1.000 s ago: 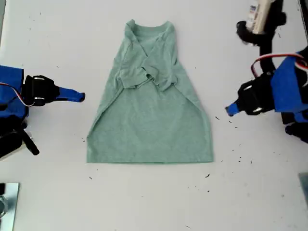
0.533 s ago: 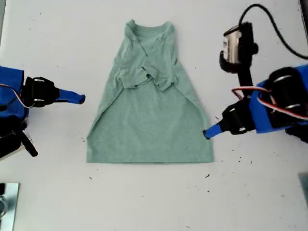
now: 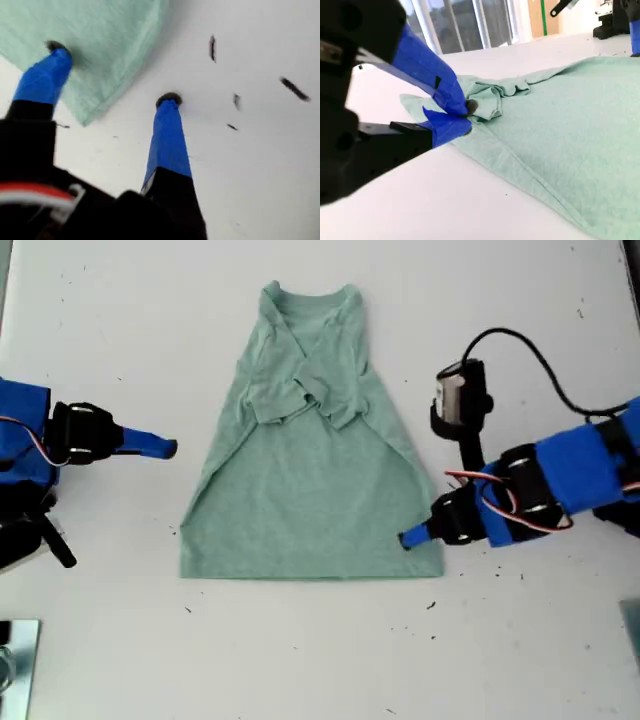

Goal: Fold t shirt

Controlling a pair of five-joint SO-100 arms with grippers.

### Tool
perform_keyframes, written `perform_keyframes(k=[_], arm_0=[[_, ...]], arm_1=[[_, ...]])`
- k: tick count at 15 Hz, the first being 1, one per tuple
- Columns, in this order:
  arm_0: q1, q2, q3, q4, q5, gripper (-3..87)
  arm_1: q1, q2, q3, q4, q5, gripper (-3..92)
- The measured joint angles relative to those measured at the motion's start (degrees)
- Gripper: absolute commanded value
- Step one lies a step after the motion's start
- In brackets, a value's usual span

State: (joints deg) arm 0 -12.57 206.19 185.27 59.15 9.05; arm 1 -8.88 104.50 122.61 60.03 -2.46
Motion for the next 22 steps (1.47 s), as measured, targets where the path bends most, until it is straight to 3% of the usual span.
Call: perform_keyframes(k=[2, 5, 7, 10, 14, 16, 17, 18, 20, 22], arm_0=[[0.6, 0.0, 0.0, 0.0, 0.0, -0.1], [1.7, 0.0, 0.0, 0.0, 0.0, -0.1], [1.7, 0.0, 0.0, 0.0, -0.1, -0.1], [1.8, 0.0, 0.0, 0.0, -0.4, -0.1], [1.8, 0.0, 0.0, 0.0, -0.4, -0.1], [1.8, 0.0, 0.0, 0.0, -0.4, -0.1], [1.8, 0.0, 0.0, 0.0, -0.4, -0.1], [1.8, 0.0, 0.0, 0.0, -0.4, -0.1], [1.8, 0.0, 0.0, 0.0, -0.4, -0.1], [1.8, 0.0, 0.0, 0.0, -0.4, -0.1]], arm_1=[[0.0, -6.0, 0.5, -5.4, 0.4, 2.0], [-0.4, -4.0, 2.4, -7.7, -0.5, -0.8], [-0.4, 0.2, -1.6, -0.6, -2.9, -1.0], [-0.5, 1.4, -17.1, 19.8, -7.0, -1.0], [-0.9, -9.0, -40.3, 27.2, -9.9, -1.1], [-0.8, -15.8, -45.8, 21.9, -10.5, -1.5], [-0.6, -18.8, -46.4, 17.4, -10.6, 8.3], [0.2, -21.6, -45.7, 12.3, -10.6, 35.9], [1.8, -25.1, -40.7, 0.7, -10.5, 38.8], [1.8, -25.5, -42.5, 2.5, -10.5, 32.3]])
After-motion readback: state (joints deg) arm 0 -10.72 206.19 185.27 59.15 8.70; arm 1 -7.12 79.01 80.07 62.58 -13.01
